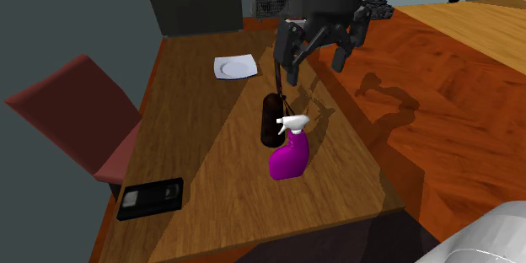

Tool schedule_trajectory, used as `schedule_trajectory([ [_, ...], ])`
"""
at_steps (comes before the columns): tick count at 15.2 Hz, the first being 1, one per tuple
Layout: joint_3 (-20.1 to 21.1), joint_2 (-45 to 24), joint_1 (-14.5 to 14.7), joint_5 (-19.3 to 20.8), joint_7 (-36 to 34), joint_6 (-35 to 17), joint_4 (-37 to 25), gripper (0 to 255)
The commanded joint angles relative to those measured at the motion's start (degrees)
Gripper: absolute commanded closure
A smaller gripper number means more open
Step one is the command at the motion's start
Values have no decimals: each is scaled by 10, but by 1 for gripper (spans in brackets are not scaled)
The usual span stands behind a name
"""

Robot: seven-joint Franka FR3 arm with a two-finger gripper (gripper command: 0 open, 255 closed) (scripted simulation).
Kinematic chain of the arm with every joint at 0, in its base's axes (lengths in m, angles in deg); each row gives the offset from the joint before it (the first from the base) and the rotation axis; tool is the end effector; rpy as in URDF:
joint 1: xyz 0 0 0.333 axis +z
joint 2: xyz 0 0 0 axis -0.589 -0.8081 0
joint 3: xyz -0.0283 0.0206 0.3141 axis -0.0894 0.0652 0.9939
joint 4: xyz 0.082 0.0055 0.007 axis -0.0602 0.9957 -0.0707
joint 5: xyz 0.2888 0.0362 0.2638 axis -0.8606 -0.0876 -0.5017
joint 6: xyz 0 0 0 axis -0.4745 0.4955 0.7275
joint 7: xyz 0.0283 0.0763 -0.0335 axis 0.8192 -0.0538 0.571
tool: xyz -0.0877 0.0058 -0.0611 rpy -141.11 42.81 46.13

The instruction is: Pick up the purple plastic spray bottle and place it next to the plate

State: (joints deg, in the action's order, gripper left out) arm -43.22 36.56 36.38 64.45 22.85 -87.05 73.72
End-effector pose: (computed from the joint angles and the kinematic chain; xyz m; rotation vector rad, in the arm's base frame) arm 0.3245 -0.0265 0.5596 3.1331 -0.2040 0.0230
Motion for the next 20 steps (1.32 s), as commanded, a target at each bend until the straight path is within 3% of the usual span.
schedule_trajectory([
  [1,0,0,0,0,0,0,0,0],
  [12,26,-233,113,133,309,-72,9,0],
  [17,52,-306,148,215,419,-127,52,0],
  [20,52,-319,149,234,429,-151,71,0],
])
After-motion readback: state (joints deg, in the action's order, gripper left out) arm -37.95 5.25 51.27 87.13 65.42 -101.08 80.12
